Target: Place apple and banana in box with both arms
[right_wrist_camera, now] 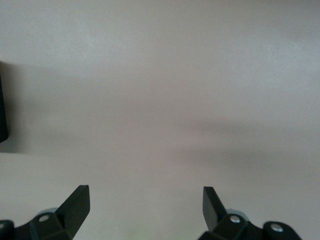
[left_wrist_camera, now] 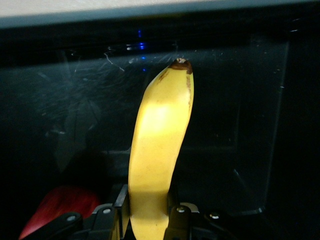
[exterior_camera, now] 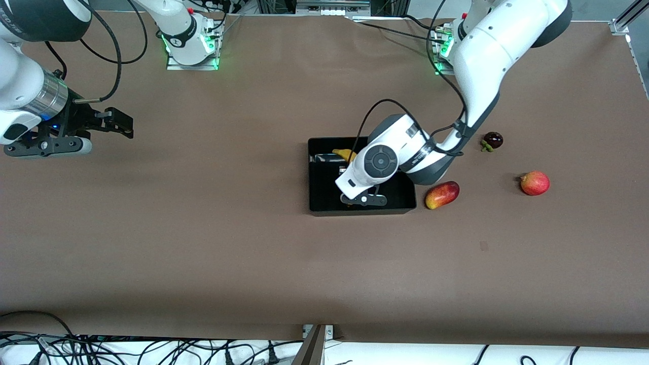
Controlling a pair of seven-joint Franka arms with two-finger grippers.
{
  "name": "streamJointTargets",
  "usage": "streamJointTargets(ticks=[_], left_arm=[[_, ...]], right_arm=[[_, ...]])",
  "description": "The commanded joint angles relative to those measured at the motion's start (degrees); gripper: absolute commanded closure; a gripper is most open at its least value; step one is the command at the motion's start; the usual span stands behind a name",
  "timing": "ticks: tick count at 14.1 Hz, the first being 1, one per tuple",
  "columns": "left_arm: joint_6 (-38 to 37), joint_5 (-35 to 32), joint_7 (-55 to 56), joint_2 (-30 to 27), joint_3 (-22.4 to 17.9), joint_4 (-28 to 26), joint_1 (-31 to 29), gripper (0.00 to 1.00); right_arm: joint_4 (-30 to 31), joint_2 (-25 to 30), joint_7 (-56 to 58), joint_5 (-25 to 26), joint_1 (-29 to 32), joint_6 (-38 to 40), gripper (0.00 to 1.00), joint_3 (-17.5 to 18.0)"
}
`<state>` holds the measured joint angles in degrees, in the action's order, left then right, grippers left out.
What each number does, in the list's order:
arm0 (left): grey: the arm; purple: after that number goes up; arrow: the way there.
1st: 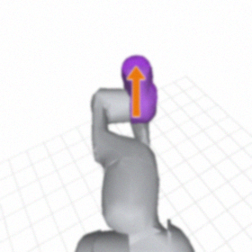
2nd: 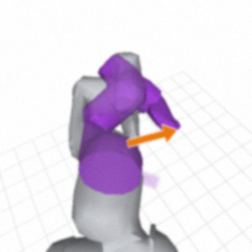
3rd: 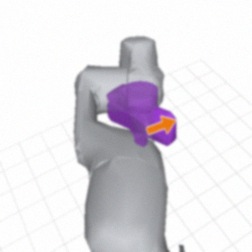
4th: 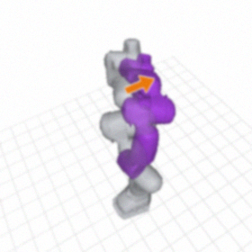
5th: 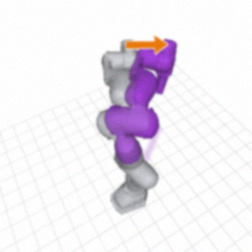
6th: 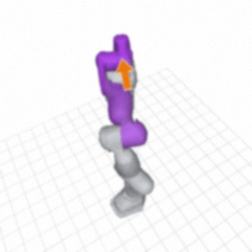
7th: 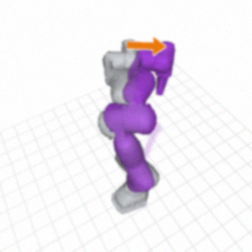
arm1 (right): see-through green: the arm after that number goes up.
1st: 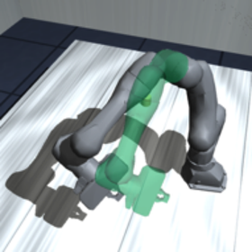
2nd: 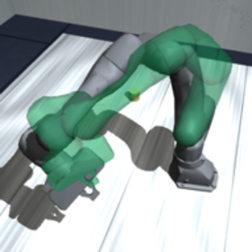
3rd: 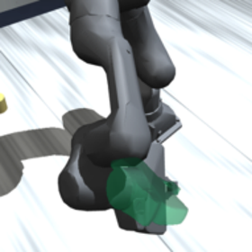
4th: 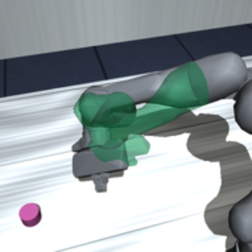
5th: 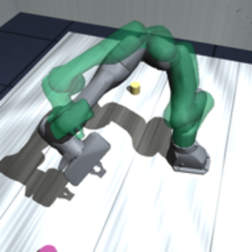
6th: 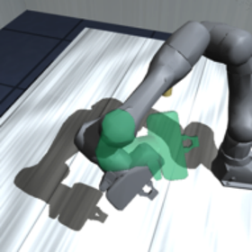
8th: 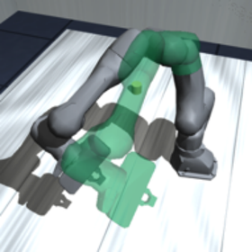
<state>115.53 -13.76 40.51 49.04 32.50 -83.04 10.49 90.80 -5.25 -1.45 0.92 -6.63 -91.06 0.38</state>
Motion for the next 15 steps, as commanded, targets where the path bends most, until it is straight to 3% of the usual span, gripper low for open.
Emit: streamJointTargets(ticks=[1, 2, 3, 4, 7, 11, 15], left_arm=[[1.4, -0.3, 1.1, 0.0, -3.0, 0.2, 3.2, 0.98], [1.4, -0.1, 1.1, 0.0, -3.0, 0.2, 3.2, 0.84], [1.3, 0.0, 1.1, 0.0, -3.0, 0.2, 3.2, 0.25], [1.2, 0.2, 1.1, -0.2, -3.0, 0.2, 3.2, 0.00], [-0.3, 0.5, 0.4, -4.5, -2.4, 1.1, -0.5, 0.00], [-12.8, 0.6, -0.6, -18.0, -2.2, 2.4, -9.1, 0.00], [-25.7, 0.7, -16.5, -25.5, -2.6, 4.1, -15.1, 0.00]], right_arm=[[-1.2, -0.5, -0.1, 0.5, -0.1, 0.4, 0.00, -0.1], [-1.2, -0.5, -0.1, 0.5, 0.0, 0.4, 0.00, -0.1], [-1.2, -0.5, -0.1, 0.5, 0.0, 0.4, 0.00, -0.1], [-1.2, -0.5, -0.1, 0.5, 0.0, 0.4, 0.00, -0.1], [-1.2, -0.5, -0.1, 0.5, -0.1, 0.4, 0.00, -0.1], [-1.2, -0.5, -0.1, 0.5, -0.1, 0.3, 0.00, -0.1], [-1.2, -0.5, -0.1, 0.5, -0.1, 0.3, 0.00, -0.1]])
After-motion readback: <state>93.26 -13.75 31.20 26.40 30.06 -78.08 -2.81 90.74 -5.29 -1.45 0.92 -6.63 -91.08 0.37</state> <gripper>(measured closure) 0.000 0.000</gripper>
